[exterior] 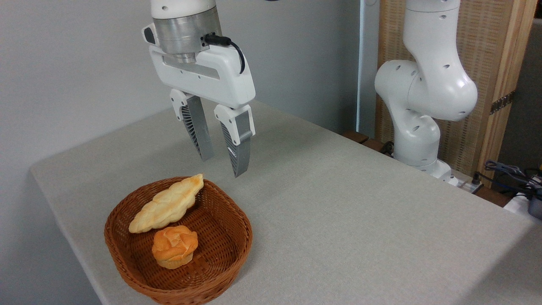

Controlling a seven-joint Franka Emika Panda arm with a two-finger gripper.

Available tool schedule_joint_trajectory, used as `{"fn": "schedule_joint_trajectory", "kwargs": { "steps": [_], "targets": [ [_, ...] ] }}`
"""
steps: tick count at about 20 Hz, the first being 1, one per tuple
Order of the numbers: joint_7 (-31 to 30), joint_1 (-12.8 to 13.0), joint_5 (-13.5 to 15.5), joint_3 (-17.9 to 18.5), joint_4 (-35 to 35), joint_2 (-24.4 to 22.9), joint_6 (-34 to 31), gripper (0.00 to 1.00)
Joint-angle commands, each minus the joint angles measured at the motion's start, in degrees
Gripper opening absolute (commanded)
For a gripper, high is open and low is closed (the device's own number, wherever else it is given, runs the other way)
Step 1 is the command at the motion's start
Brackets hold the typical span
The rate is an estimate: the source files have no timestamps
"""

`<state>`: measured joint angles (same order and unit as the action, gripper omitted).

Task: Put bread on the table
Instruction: 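Lower the open gripper toward the long golden loaf in the basket, then descend the gripper around the middle of the long loaf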

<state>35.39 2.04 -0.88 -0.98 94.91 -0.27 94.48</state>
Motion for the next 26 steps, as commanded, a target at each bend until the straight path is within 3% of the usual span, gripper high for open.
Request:
{"fn": "schedule_joint_trajectory", "kwargs": {
  "steps": [1, 4, 7, 12, 18, 20, 22, 26],
  "targets": [
    [1.17, -0.02, 0.97, 0.36, 0.28, -0.44, -0.17, 1.0],
    [1.08, -0.37, 2.11, 0.28, 0.28, -0.35, 0.09, 1.0],
    [0.91, -0.73, 5.09, 0.28, 0.28, -0.35, 1.58, 1.0],
    [-1.37, -0.73, 5.71, -2.27, 0.37, 1.15, 3.25, 1.0],
    [-13.75, -0.9, 9.58, -4.99, 4.39, 2.2, 13.25, 1.0],
    [-14.38, -4.83, 10.63, -10.58, 7.73, 2.46, 17.12, 1.0],
    [-14.47, -6.87, 11.51, -13.86, 10.11, 2.81, 20.02, 1.0],
    [-14.65, -6.79, 12.31, -14.93, 13.02, 4.57, 25.48, 1.0]
  ]
}}
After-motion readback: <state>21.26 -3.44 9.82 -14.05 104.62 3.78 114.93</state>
